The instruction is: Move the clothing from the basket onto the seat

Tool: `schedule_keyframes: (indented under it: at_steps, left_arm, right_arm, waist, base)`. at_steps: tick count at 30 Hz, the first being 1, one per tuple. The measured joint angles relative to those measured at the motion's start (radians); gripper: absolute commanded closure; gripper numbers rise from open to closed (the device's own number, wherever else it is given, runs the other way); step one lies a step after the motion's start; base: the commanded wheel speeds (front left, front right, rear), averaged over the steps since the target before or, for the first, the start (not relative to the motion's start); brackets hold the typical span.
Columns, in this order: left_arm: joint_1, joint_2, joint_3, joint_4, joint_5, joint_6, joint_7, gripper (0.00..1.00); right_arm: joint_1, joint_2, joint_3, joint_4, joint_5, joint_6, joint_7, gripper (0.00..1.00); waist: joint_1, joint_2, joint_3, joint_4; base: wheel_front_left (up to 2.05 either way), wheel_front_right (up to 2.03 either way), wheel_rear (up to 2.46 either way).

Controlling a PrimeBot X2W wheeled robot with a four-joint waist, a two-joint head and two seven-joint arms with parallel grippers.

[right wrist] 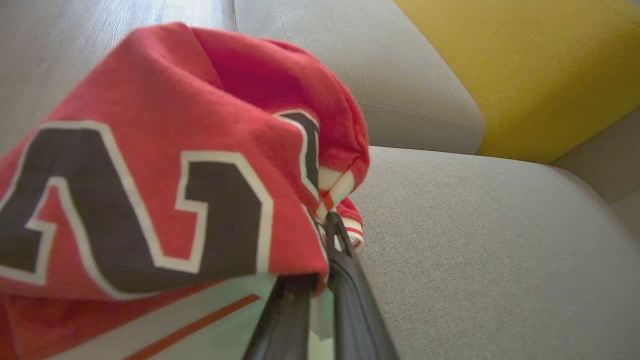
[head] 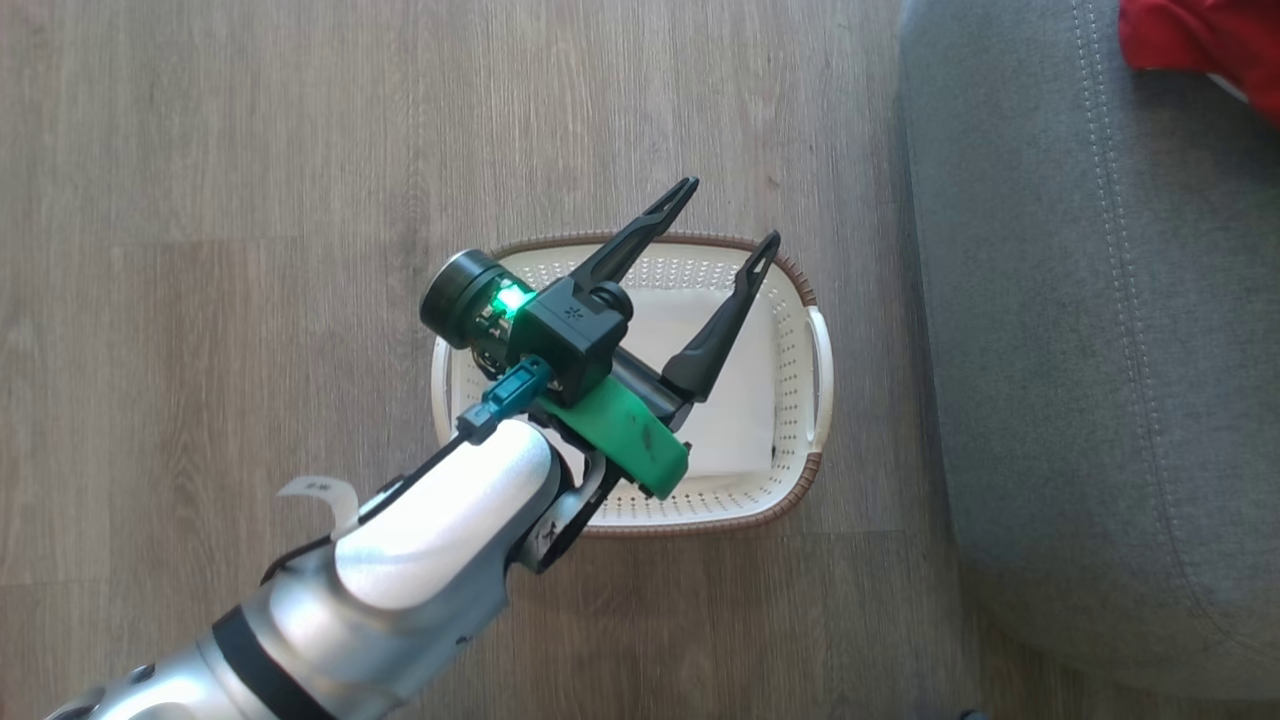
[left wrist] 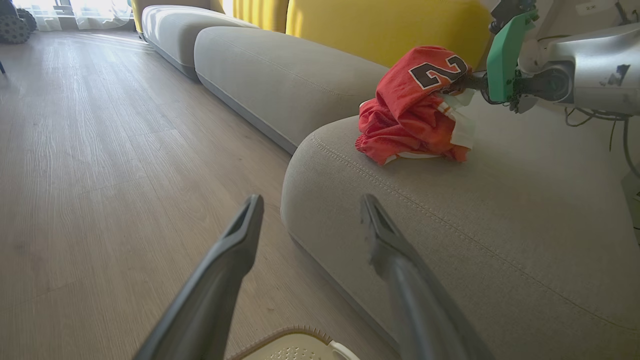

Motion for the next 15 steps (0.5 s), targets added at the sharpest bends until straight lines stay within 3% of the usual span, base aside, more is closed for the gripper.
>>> schedule_keyframes:
  at_steps: [4,5,6,8,15]
  left_arm:
    - [0.000,0.002,-0.006,-0.003,0.000,0.000,0.000,0.00]
    - [0.000,0.003,-0.007,-0.003,0.000,0.000,0.000,0.00]
    - [0.000,0.004,-0.007,-0.003,0.000,0.000,0.000,0.00]
    - [0.000,0.005,-0.008,0.000,0.000,0.000,0.000,0.00]
    - [0.004,0.007,-0.008,0.015,-0.006,0.001,-0.010,0.00]
  right_arm:
    - [0.001,0.020,-0.039,0.013,-0.038,0.000,-0.002,1.00]
    - [0.001,0.027,-0.046,0.014,-0.048,0.000,-0.007,0.92]
    - [0.001,0.033,-0.050,0.016,-0.057,0.000,-0.009,0.92]
    - [0.002,0.042,-0.071,0.025,-0.065,0.000,-0.016,0.00]
    - [0.039,0.061,-0.090,0.069,-0.075,0.000,-0.043,0.00]
  waist:
    - [0.0000,0.0000,0.003,0.001]
    - [0.0000,0.0000,0.002,0.001]
    - [0.0000,0.0000,0.001,0.000]
    - [0.0000,0.0000,-0.004,-0.001]
    - [0.0000,0.0000,-0.046,-0.013]
  base:
    - [0.00,0.00,0.00]
    - [0.00,0.00,0.00]
    - [0.00,0.00,0.00]
    - [0.00,0.00,0.00]
    - [0.00,0.00,0.00]
